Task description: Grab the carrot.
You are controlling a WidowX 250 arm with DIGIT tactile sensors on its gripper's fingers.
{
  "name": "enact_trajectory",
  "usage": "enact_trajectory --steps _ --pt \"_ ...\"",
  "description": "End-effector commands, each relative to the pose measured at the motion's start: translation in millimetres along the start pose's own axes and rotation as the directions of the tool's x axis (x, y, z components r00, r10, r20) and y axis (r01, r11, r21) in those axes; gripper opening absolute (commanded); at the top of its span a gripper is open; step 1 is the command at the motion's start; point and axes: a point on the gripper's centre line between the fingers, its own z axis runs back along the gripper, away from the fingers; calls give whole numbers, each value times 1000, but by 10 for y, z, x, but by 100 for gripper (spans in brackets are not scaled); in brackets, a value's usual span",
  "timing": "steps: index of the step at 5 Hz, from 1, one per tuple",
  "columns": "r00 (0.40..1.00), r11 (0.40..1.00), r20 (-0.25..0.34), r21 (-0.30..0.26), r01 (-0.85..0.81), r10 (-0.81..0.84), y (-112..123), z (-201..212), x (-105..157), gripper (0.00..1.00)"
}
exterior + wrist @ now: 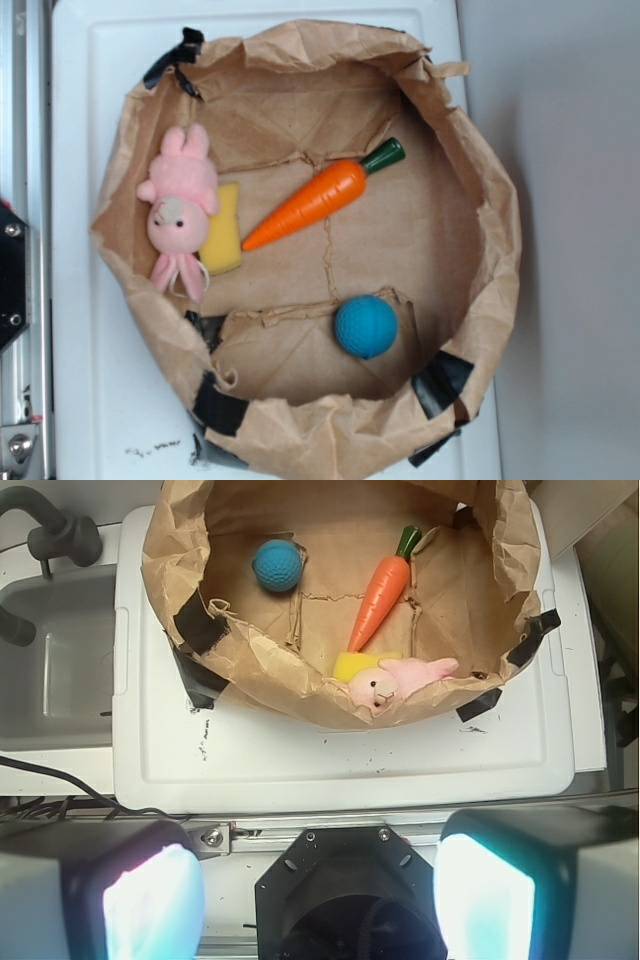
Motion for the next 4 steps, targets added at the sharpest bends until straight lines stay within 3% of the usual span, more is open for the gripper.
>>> enact_trajectory --steps 1,2,3,4 --pt "1000 1000 0 0 0 0 0 0 0 100" --pt "999 998 -15 51 -33 34 33 -22 4 100" --pt "996 995 -35 56 -80 82 230 -220 490 100" --pt "996 995 -35 56 -80 82 230 -220 490 100"
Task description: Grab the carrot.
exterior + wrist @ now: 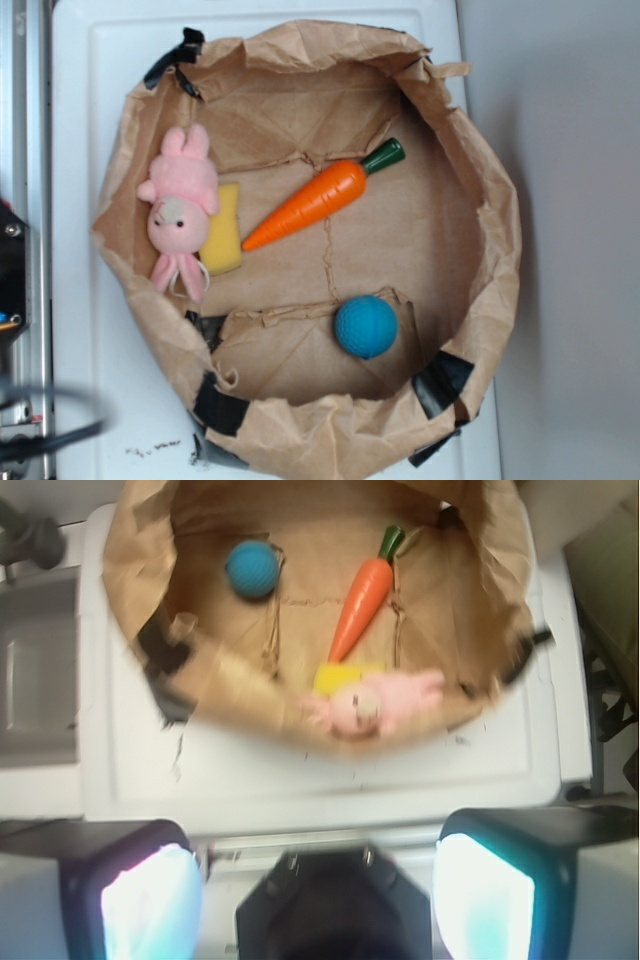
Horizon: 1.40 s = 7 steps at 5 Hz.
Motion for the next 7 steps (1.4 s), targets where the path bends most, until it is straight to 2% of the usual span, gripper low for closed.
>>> enact_trajectory --steps 1,4,5,6,7 --pt "999 1000 44 -9 -12 13 26 107 37 100" --pt "999 1000 44 -9 -12 13 26 107 37 100" --pt "998 999 43 -29 -46 48 67 -149 334 100" --pt "995 998 85 -41 -52 56 136 -346 486 100" --pt "992 996 99 -42 -75 79 135 -680 938 100"
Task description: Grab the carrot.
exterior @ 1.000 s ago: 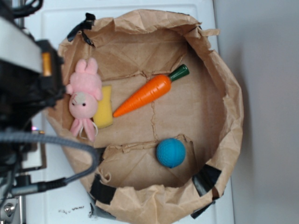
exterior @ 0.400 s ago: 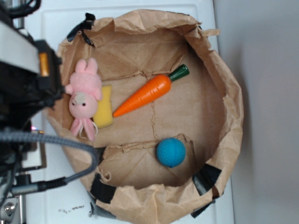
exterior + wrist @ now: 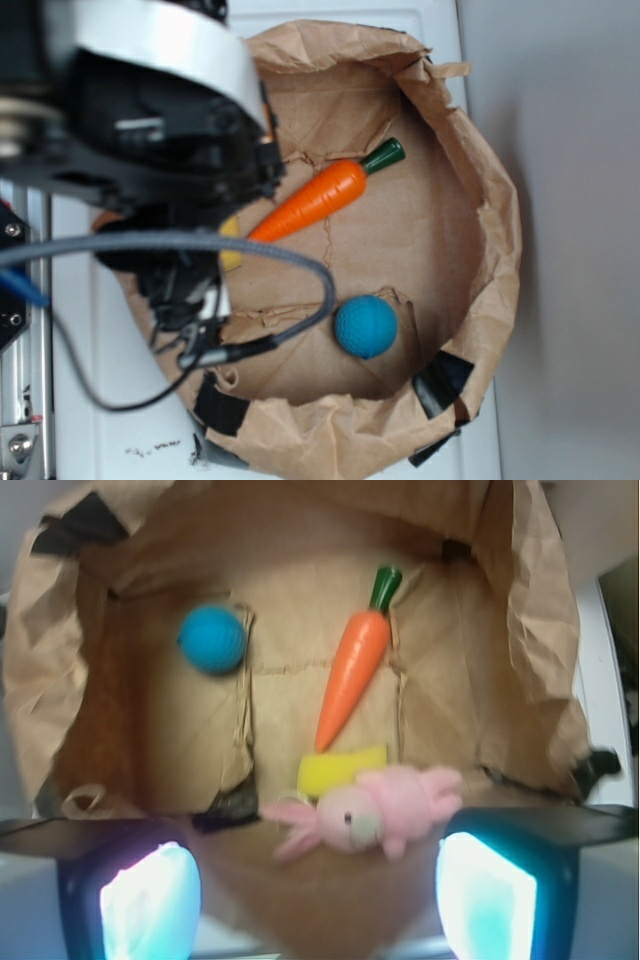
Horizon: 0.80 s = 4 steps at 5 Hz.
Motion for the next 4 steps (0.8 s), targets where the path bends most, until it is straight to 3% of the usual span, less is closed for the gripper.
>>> enact_trajectory --steps 1,2,4 --pt "996 999 81 -27 -37 39 -27 -642 812 100" --pt "992 995 76 -18 -103 104 -90 -904 1281 100" --pt "992 995 76 -18 -103 104 -90 -904 1281 100"
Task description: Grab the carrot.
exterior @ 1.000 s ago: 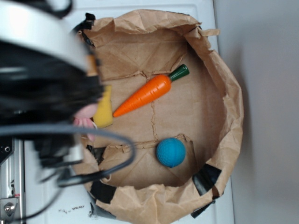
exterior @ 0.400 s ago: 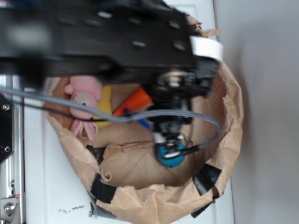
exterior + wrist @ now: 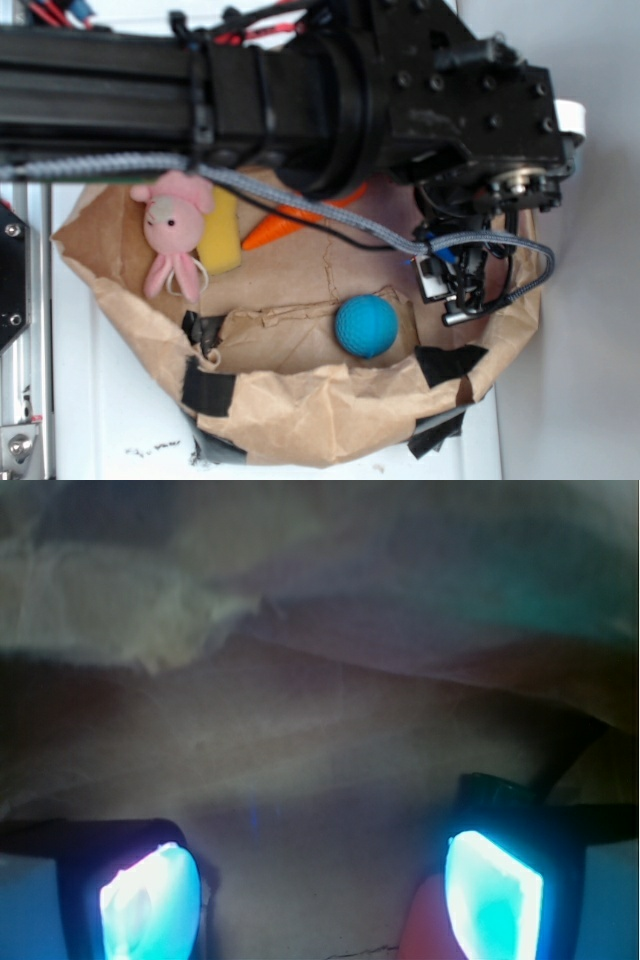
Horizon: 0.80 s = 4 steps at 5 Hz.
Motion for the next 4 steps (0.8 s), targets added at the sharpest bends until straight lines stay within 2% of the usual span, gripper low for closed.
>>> enact_trajectory --steps 1,2,3,4 --pt "997 1000 75 -12 -2 2 -47 215 138 100" --pt "995 1000 96 -4 -1 1 52 97 18 100" --pt "995 999 97 -9 36 -35 251 80 -256 100" --pt "991 996 92 1 94 -94 300 103 -418 100"
